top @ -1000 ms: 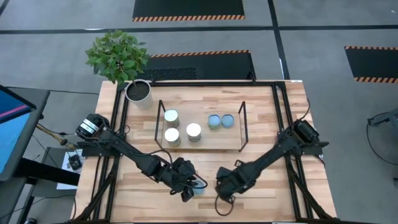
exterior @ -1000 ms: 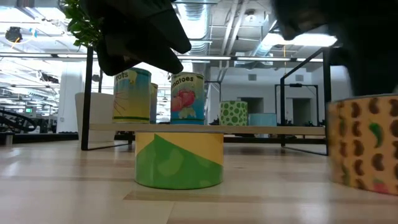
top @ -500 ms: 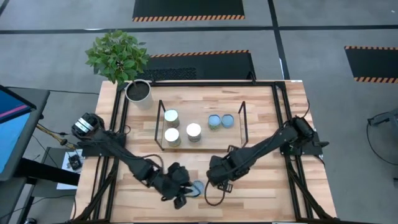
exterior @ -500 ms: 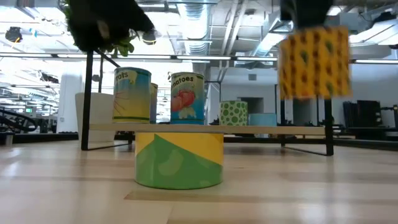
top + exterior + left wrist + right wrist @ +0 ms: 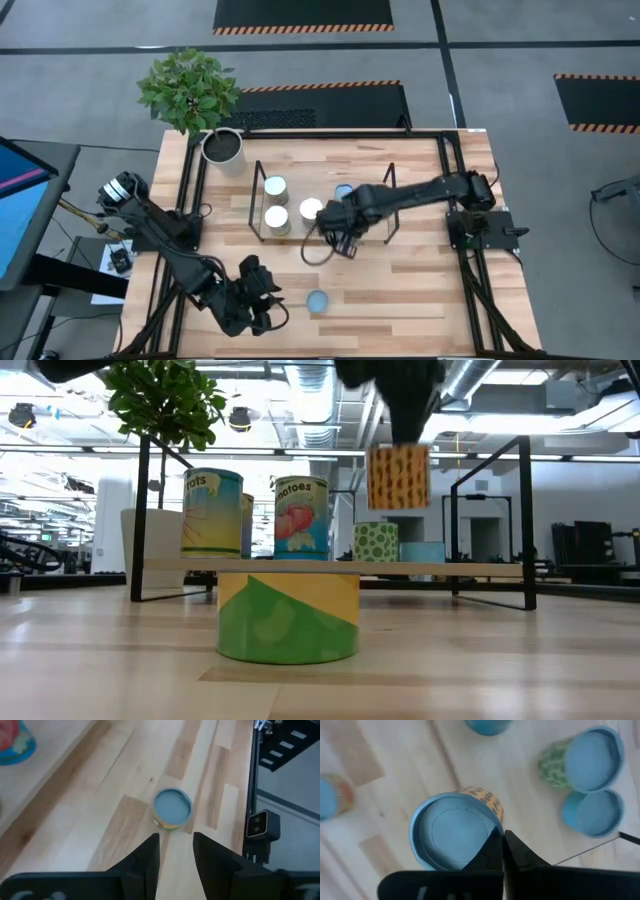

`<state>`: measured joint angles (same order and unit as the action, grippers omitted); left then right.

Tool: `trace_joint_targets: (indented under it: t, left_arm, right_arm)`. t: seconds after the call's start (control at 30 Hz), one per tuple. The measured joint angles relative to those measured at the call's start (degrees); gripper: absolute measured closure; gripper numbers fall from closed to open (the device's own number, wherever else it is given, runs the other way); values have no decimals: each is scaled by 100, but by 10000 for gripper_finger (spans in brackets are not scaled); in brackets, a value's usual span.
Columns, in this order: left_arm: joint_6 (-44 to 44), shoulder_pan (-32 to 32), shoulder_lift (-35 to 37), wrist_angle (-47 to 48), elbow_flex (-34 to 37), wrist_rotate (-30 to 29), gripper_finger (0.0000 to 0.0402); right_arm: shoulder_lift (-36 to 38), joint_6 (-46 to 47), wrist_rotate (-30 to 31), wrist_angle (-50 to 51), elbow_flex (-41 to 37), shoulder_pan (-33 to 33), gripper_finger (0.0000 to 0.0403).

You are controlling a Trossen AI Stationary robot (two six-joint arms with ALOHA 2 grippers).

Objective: Pick and place cans onto a shelf
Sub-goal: Put the canned black beans on the shelf

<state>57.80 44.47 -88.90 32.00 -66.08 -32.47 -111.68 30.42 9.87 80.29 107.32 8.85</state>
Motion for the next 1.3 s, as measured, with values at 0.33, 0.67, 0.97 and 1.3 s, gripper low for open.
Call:
trace_joint_targets:
  t: [0.33, 0.67, 0.97, 1.3]
  left_arm:
    - [187, 20, 15, 370, 0, -9, 297]
    - [142, -74, 15, 373, 0, -29, 297]
    - [144, -107, 13, 367, 0, 16, 297]
    - [147, -107, 13, 366, 0, 16, 297]
  right_arm:
    - [7, -477, -721, -986, -852, -591, 400]
    - [11, -734, -937, -1182, -1130, -1056, 399]
    - [9, -866, -997, -1368, -1217, -1311, 399]
    - [9, -1041, -992, -1394, -1217, -1593, 400]
